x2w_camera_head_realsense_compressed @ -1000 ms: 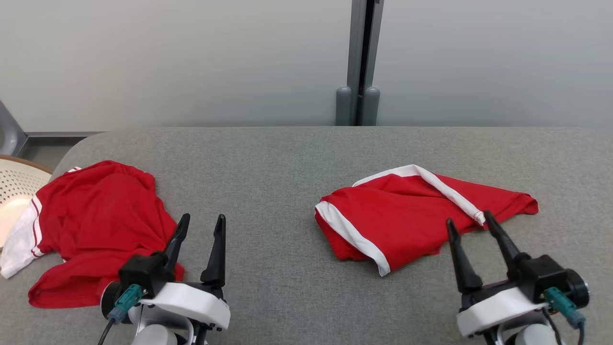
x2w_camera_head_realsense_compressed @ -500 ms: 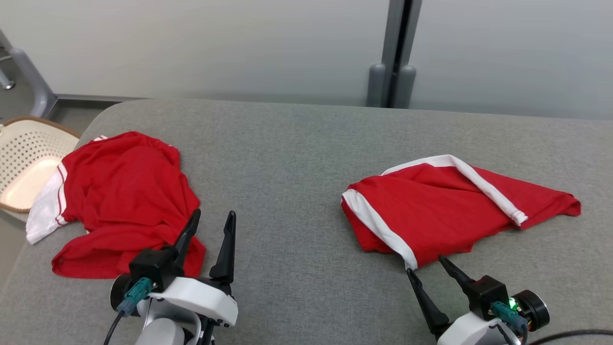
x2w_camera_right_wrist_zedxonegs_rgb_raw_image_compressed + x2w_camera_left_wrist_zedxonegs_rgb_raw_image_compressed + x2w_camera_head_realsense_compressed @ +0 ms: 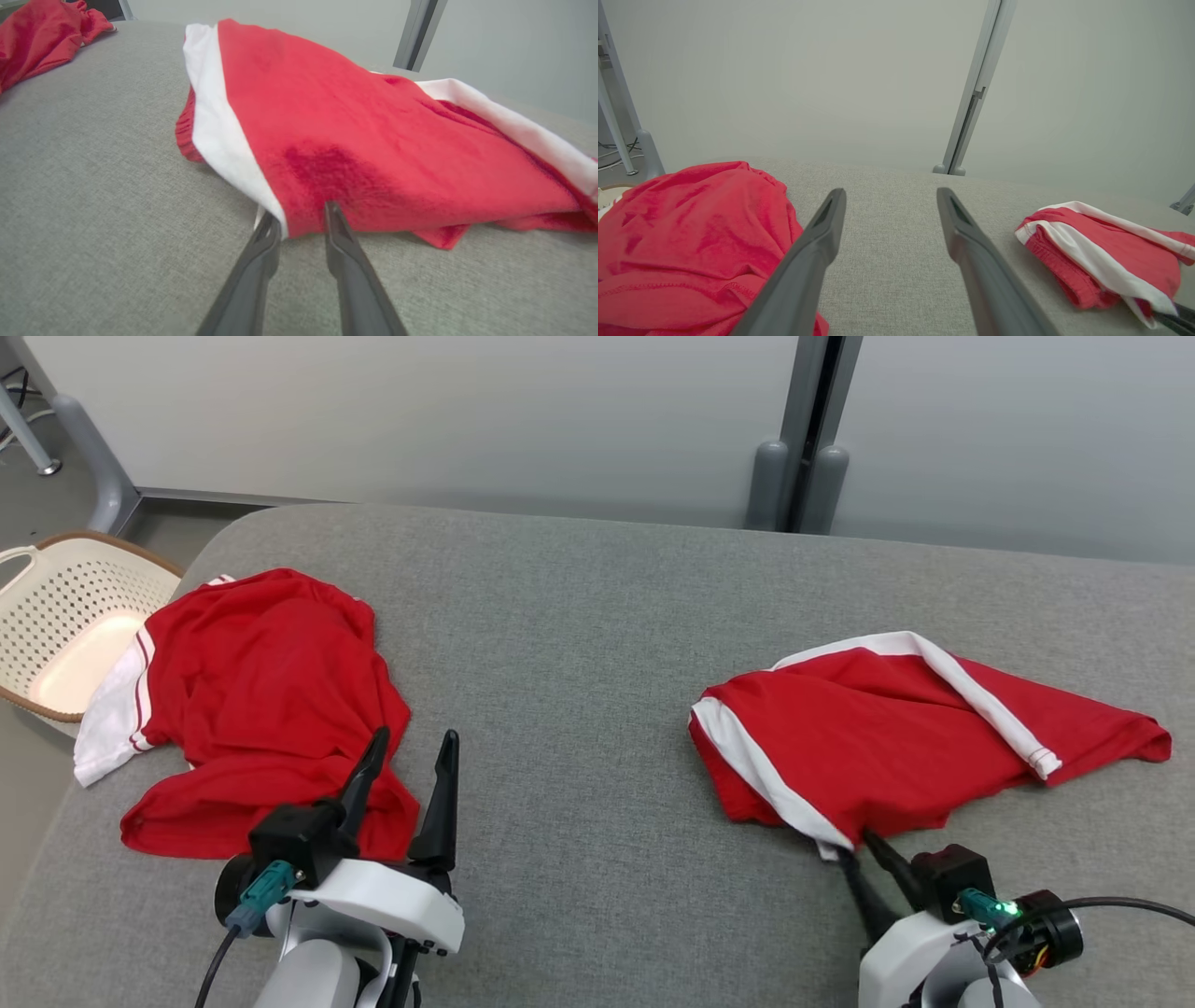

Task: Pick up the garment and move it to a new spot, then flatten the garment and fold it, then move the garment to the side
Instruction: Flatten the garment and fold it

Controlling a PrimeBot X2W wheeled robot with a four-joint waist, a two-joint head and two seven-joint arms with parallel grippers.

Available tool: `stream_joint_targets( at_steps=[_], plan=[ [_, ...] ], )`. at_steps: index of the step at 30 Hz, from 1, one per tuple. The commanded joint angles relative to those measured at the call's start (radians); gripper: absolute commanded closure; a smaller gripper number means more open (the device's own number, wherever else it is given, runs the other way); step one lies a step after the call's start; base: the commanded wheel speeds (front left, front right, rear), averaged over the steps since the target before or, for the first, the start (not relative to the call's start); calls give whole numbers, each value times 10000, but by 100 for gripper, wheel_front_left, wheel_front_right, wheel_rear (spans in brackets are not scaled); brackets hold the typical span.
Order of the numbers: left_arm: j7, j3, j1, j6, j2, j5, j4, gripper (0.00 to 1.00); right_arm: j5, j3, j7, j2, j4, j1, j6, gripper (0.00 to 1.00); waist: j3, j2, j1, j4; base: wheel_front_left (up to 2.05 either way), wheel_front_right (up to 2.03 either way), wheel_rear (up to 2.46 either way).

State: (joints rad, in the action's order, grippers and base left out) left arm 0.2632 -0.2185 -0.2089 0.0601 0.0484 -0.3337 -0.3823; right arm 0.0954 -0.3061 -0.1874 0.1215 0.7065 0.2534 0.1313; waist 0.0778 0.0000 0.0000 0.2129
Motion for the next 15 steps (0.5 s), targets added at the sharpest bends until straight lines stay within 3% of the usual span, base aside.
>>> stream_joint_targets(
  at_steps=[1, 8, 15],
  plan=[
    [17, 61, -29, -61, 30, 18, -14, 0, -132, 57, -128, 62, 88, 119, -10, 100, -53, 0, 0, -73, 0, 0, 0],
    [17, 128, 152, -67, 30, -33, -11, 0, -659, 368, -422, 512, -217, 378, -10, 100, -419, 0, 0, -566, 0, 0, 0],
    [15, 193, 394, -121, 30, -112, 88, 0, -1556, 392, -31, 1693, -1428, 379, -10, 100, -853, 0, 0, -1198, 0, 0, 0]
  ],
)
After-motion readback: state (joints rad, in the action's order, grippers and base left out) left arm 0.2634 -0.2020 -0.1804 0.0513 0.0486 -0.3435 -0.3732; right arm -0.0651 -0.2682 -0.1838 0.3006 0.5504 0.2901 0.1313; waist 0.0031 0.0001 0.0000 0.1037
